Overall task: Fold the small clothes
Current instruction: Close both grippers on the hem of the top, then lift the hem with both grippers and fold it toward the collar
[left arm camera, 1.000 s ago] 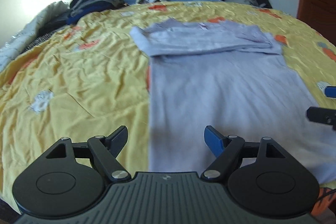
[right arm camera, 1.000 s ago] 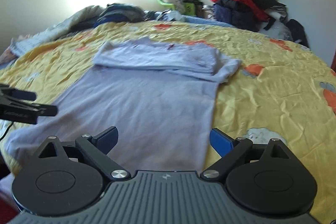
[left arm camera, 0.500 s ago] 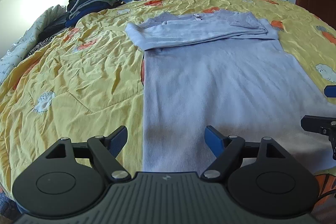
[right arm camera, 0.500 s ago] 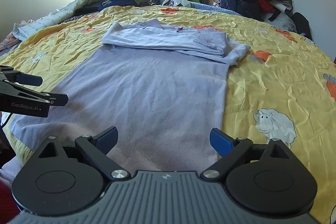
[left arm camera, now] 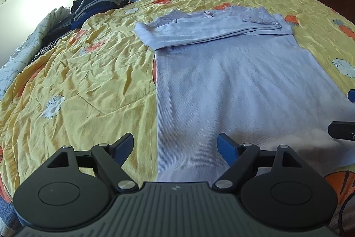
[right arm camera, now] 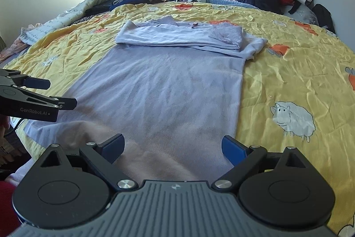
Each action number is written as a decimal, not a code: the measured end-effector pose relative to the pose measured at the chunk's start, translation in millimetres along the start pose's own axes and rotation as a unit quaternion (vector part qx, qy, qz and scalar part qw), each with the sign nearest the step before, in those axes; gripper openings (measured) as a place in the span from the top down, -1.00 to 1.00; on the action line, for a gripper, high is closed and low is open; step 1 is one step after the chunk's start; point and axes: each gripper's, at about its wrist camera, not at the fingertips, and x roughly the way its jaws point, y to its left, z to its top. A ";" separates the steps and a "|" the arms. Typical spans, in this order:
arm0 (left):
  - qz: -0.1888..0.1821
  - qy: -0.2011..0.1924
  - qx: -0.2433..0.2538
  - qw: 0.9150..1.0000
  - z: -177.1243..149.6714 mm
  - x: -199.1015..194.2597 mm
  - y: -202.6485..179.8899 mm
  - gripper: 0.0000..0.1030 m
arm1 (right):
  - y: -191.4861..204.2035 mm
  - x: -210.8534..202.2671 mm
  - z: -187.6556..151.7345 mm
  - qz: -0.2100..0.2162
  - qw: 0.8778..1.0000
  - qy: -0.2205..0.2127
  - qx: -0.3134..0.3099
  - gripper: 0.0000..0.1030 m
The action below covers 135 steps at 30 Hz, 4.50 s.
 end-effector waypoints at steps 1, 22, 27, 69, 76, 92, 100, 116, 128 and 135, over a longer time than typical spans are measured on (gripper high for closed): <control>0.000 0.001 -0.001 1.000 -0.4 -0.3 0.6 -0.61 | -0.3 -0.8 0.1 0.000 1.000 0.000 0.001 -0.86; -0.061 0.006 -0.016 0.998 -9.8 -13.7 23.7 -0.61 | -20.9 -20.3 -12.7 0.016 0.999 0.016 0.043 -0.80; -0.083 0.016 -0.011 0.996 -18.6 -16.4 36.1 -0.61 | -32.0 -21.6 -21.5 0.020 0.997 0.027 0.064 -0.72; -0.201 0.065 -0.048 0.976 -34.5 -23.6 39.2 0.77 | -24.3 -42.8 -30.0 0.048 0.998 0.006 0.045 0.75; -0.188 0.031 -0.048 0.981 -23.1 -36.9 40.6 0.79 | -25.9 -50.7 -18.2 0.059 0.997 -0.021 0.051 0.76; -0.148 -0.007 -0.027 0.989 -9.2 -45.7 28.8 0.79 | -23.3 -53.1 -8.5 0.055 0.996 -0.048 0.052 0.76; -0.146 -0.005 -0.032 0.989 -11.7 -44.6 30.0 0.79 | -22.6 -52.9 -6.9 0.055 0.996 -0.052 0.054 0.76; -0.136 -0.050 -0.064 0.987 13.0 -44.4 35.0 0.79 | -29.0 -46.5 13.4 0.046 0.993 -0.096 0.057 0.75; -0.121 -0.076 -0.090 0.986 54.3 -27.4 34.1 0.79 | -42.9 -31.6 43.9 0.031 0.989 -0.131 0.061 0.75; -0.082 -0.084 -0.088 0.989 71.6 -8.6 25.3 0.79 | -49.7 -6.9 55.5 0.022 0.989 -0.129 0.075 0.75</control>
